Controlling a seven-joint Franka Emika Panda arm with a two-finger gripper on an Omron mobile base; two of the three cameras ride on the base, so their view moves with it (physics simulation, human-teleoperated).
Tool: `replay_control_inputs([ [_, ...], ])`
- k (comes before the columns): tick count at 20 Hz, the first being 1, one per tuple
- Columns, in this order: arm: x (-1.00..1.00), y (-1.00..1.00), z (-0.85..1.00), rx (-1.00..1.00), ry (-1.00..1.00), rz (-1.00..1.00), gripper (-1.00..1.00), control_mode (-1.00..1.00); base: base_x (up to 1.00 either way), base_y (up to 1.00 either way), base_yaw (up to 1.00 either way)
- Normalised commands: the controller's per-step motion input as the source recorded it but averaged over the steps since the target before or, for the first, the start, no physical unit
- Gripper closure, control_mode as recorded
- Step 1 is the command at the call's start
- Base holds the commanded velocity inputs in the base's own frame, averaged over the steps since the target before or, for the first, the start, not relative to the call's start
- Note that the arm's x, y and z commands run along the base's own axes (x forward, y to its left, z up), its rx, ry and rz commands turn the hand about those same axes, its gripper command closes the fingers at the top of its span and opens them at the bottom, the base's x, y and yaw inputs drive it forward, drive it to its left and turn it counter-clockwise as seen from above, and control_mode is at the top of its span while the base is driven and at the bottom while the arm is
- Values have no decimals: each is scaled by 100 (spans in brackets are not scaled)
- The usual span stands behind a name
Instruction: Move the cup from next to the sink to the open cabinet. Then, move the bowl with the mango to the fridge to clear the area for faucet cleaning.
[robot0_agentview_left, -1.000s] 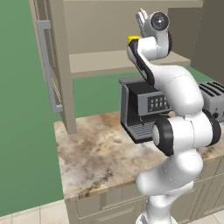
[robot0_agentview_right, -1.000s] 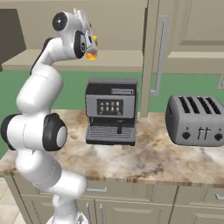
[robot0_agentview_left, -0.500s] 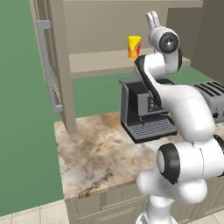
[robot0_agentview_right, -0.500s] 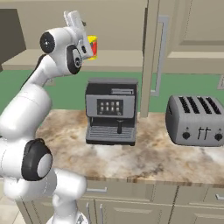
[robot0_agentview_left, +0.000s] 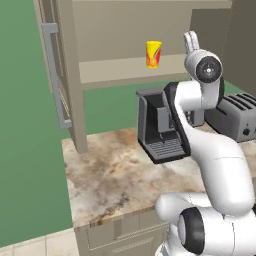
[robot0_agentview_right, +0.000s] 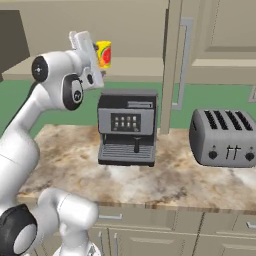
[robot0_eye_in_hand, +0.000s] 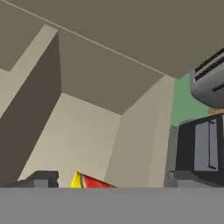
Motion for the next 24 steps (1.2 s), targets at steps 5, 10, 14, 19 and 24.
replay_control_inputs([
  [5, -100, -11, -52, 7, 69, -5, -100, -100, 0, 0, 0],
  [10, -100, -27, -85, 11, 62, -2, -100, -100, 0, 0, 0],
  [14, -75, -1, -73, 5, 50, -6, -100, 100, -25, 0, -5],
  [19, 0, 0, 0, 0, 0, 0, -100, 100, -94, 10, -50],
  [24, 0, 0, 0, 0, 0, 0, -100, 100, -47, 3, -82],
])
